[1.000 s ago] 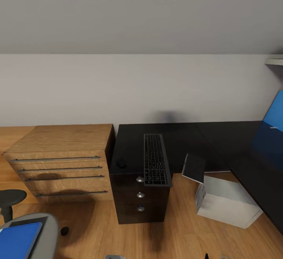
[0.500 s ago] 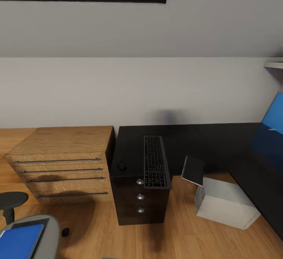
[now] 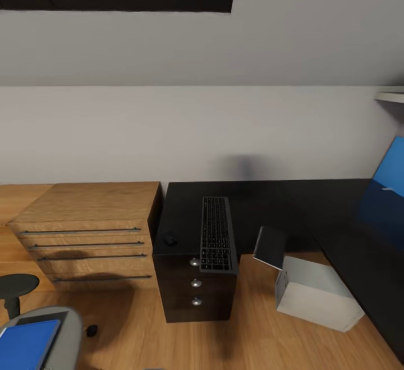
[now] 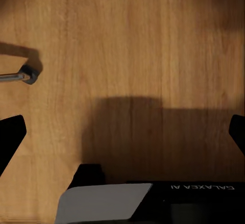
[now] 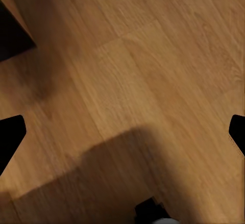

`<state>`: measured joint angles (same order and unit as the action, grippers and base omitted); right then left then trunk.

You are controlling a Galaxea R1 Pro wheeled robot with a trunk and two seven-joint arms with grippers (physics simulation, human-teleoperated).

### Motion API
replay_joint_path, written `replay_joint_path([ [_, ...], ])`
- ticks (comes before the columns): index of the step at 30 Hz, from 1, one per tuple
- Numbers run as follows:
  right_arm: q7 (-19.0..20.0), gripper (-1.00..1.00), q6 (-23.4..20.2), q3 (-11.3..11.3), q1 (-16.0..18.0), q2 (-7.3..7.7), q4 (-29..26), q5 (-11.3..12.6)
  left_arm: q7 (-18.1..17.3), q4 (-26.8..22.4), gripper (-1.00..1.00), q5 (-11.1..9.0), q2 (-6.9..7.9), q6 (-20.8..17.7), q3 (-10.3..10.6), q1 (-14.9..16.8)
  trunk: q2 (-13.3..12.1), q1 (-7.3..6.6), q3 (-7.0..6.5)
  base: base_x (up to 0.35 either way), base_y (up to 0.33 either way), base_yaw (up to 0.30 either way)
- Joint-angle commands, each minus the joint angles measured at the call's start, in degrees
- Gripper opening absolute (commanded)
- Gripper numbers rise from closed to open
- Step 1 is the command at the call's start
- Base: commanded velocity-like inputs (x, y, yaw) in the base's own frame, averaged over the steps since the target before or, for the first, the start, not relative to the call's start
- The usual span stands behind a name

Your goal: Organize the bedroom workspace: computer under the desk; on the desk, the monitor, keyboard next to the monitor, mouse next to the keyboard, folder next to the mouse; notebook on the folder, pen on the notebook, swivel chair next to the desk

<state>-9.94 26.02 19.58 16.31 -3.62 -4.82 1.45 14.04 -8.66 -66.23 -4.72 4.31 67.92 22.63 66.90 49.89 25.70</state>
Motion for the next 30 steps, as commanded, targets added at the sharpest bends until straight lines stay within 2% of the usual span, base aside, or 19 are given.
replay_joint_path([
  [1, -0.1, 1.0, 0.2, 0.0, 0.0, -0.04, 0.0, 0.1, 0.3, 0.0, 1.0, -0.5, -0.01, 0.2, 0.5, 0.0, -0.4, -0.23, -0.13, 0.0, -0.276, 0.177],
  [13, -0.1, 1.0, 0.2, 0.0, 0.0, -0.16, 0.1, 0.1, 0.3, 0.0, 1.0, -0.6, 0.05, 0.2, 0.4, 0.0, -5.2, -2.86, -2.28, 0.0, -0.268, 0.253],
  [24, -0.1, 1.0, 0.2, 0.0, 0.0, -0.16, 0.2, 0.0, 0.2, 0.0, 1.0, -0.7, 0.06, 0.2, 0.4, 0.0, -9.6, -5.28, -4.26, -0.014, -0.047, 0.277],
  [30, -0.1, 1.0, 0.2, 0.0, 0.0, -0.16, 0.2, 0.0, 0.2, 0.0, 1.0, -0.7, 0.06, 0.3, 0.4, 0.0, -12.0, -6.6, -5.33, -0.199, -0.004, 0.277],
])
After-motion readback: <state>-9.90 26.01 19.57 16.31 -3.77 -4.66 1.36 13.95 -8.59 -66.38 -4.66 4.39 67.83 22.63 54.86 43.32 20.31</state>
